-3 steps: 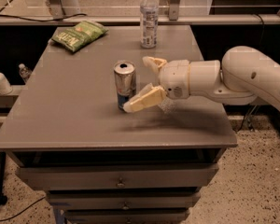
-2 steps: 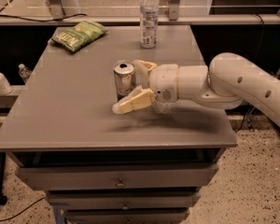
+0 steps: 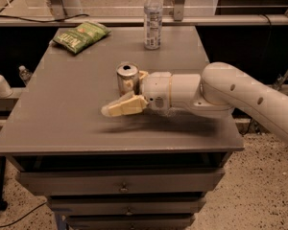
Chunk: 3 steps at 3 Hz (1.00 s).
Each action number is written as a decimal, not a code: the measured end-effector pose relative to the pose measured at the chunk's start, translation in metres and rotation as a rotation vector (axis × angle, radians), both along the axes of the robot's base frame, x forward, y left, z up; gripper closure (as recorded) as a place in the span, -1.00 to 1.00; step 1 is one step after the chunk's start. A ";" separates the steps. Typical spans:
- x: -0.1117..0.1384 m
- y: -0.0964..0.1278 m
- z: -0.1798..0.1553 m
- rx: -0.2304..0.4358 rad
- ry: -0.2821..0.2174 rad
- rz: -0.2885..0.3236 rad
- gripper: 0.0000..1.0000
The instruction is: Move redbull can near green jalapeno chip bag
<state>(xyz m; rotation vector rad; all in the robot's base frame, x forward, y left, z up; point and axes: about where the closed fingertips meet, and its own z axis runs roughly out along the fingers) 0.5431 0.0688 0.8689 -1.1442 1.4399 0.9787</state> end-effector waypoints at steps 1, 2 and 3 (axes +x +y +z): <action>-0.001 0.002 -0.001 0.005 0.010 -0.001 -0.20; 0.005 0.002 0.002 -0.003 0.010 0.001 0.25; 0.020 0.001 0.011 -0.016 0.003 -0.005 0.73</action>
Offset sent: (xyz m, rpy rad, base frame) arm 0.0153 -0.0021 0.0056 -0.0152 0.0098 -0.0050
